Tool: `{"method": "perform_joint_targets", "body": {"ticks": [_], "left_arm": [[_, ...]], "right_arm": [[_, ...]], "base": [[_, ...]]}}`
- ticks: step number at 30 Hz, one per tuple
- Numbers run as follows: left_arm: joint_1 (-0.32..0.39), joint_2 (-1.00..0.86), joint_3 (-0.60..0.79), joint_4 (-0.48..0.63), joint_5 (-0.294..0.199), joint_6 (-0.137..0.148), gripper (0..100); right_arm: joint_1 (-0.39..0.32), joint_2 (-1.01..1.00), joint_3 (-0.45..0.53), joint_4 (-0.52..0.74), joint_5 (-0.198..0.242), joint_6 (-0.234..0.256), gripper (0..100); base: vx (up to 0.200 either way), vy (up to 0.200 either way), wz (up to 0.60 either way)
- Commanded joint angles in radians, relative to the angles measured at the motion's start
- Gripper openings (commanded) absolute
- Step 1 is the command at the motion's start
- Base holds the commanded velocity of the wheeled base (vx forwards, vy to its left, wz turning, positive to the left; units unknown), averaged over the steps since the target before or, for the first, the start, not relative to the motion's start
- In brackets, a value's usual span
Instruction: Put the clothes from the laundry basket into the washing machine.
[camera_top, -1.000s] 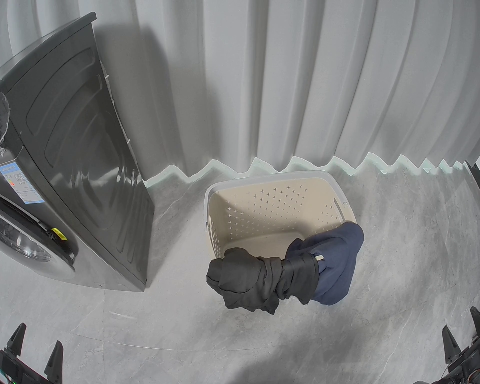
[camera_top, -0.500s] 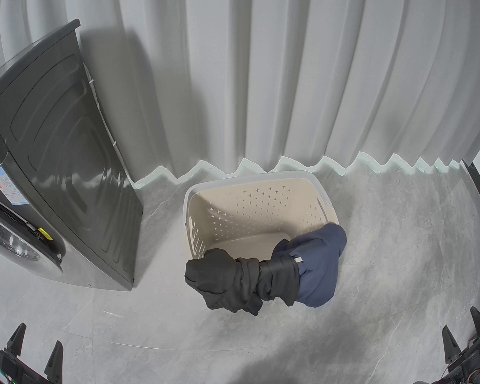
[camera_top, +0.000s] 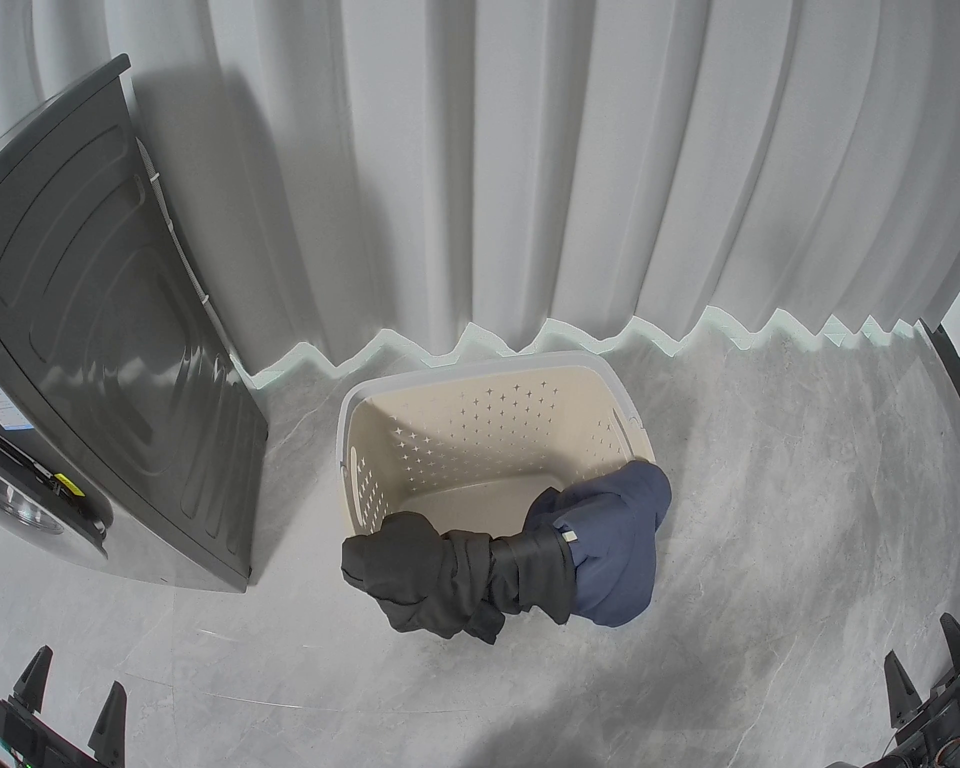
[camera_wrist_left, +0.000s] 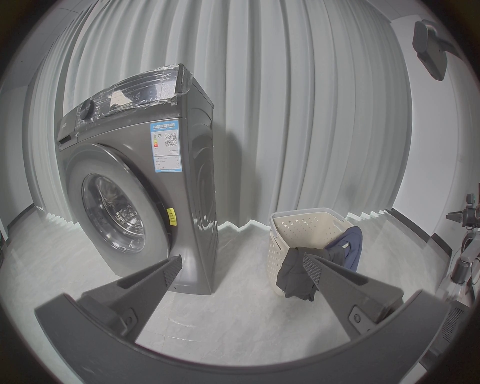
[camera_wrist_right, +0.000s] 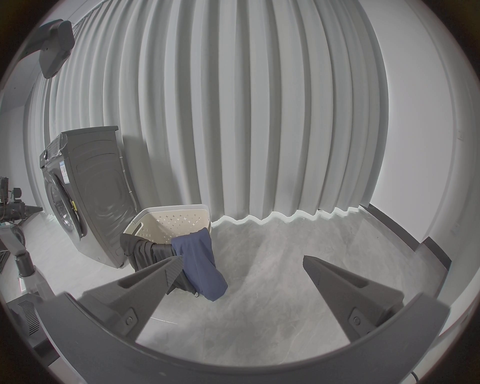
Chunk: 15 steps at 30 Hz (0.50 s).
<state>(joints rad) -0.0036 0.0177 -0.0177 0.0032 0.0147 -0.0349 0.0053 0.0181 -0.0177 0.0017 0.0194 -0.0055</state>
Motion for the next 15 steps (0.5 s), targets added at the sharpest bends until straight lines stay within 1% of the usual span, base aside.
{"method": "perform_joint_targets", "body": {"ticks": [1, 8, 14, 15], "left_arm": [[0.001, -0.015, 0.016, 0.0, 0.001, 0.0, 100], [0.001, -0.015, 0.016, 0.001, 0.001, -0.002, 100], [-0.001, -0.015, 0.016, 0.001, 0.001, -0.002, 100], [0.001, -0.015, 0.015, 0.001, 0.001, -0.002, 100]], "right_arm": [[0.001, -0.013, 0.016, 0.0, 0.001, -0.001, 100], [0.001, -0.013, 0.016, 0.0, 0.001, -0.001, 100], [0.002, -0.013, 0.016, 0.0, 0.001, -0.001, 100], [0.001, -0.013, 0.016, 0.001, 0.001, -0.001, 100]], "base": [[0.2, 0.0, 0.0], [0.2, 0.0, 0.0], [0.0, 0.0, 0.0], [0.2, 0.0, 0.0]]}}
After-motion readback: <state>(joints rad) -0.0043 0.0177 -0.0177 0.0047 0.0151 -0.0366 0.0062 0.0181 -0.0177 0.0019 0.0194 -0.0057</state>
